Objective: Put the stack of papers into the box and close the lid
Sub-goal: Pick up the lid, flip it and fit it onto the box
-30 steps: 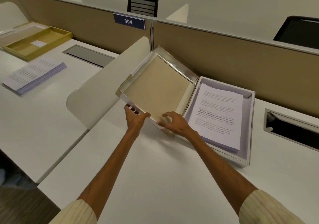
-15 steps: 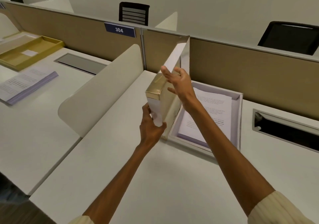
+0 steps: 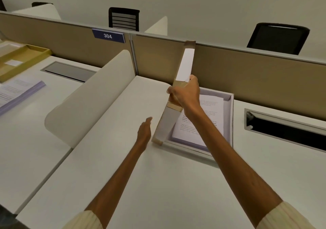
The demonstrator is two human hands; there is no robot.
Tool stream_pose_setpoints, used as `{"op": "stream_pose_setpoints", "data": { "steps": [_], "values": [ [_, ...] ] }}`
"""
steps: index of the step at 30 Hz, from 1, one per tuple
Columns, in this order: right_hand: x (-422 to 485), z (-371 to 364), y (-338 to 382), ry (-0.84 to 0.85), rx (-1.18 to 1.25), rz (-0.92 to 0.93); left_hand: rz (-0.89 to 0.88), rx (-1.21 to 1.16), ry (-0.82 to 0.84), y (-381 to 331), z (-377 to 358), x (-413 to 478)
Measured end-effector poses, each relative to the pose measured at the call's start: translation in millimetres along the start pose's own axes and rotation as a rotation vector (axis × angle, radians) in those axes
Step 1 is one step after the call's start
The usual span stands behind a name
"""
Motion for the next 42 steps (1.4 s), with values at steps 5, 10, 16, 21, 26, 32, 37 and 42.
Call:
{"op": "stream_pose_setpoints", "data": {
  "steps": [5, 10, 16, 21, 26, 32, 37, 42],
  "values": [
    [1, 16, -5, -0.047, 0.054, 0.002, 0.348, -0.162, 0.427, 33, -19, 9],
    [3, 39, -3, -0.099, 0.113, -0.022, 0.456, -0.257, 0.562, 31, -20, 4],
    [10, 83, -15, -0.106, 0.16, -0.017, 0.364, -0.04, 0.499, 24, -19, 9],
    [12, 135, -52, -0.189, 0.173, -0.042, 0.27, 0.04, 0.319, 10, -27, 16],
    [4, 182, -105, -0.294, 0.127, -0.191, 0.126, 0.201, 0.18, -7, -42, 15],
    [-18, 218, -167, -0.338, 0.021, -0.349, 0.072, 0.475, 0.139, -14, -51, 9],
    [-26, 227, -187, -0.357, -0.115, -0.379, 0.147, 0.569, 0.232, -2, -55, 4],
    [-28, 222, -184, -0.321, -0.359, -0.312, 0.132, 0.492, 0.186, 10, -54, 3]
  ]
}}
Point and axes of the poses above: each hand's wrist, its own x-axis towards the middle knuckle, its own z-axis out of the back of the hand, y = z × x, the point moved 6 cm from there along x, towards the middle knuckle, and after that the axes turned 14 degrees about x, right-handed, at the moved point
